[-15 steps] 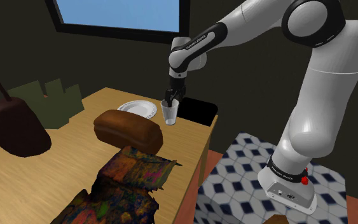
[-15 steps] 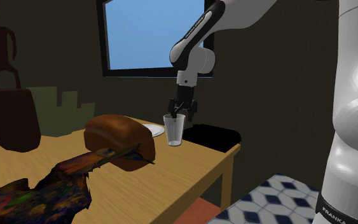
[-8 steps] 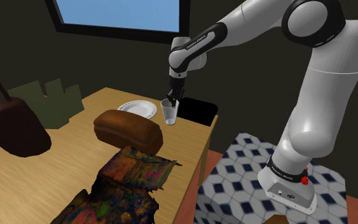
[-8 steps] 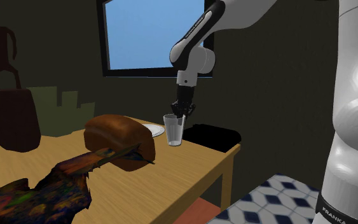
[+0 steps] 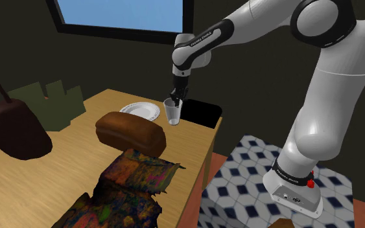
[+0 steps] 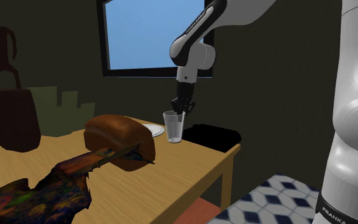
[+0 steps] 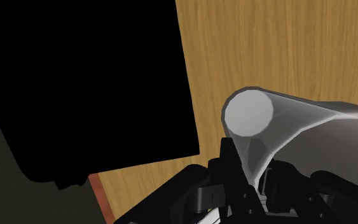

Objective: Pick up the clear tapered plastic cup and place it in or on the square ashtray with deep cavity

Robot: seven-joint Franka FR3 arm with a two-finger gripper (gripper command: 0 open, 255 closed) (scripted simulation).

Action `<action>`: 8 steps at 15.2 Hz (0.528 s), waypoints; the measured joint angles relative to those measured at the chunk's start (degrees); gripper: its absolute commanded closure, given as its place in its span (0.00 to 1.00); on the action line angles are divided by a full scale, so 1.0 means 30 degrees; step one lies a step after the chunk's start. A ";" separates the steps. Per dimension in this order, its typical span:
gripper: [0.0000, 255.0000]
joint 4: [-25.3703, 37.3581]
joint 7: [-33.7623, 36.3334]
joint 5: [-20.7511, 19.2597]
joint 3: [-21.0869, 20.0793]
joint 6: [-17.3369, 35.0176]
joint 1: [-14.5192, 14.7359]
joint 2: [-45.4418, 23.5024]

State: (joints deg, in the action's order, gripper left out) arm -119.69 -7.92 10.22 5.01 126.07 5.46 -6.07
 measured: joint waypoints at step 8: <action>1.00 0.1073 0.0316 -0.0298 0.0070 -0.1904 -0.0039 0.0857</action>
State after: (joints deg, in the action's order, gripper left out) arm -116.47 -6.97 9.32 5.23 120.36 5.34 -3.50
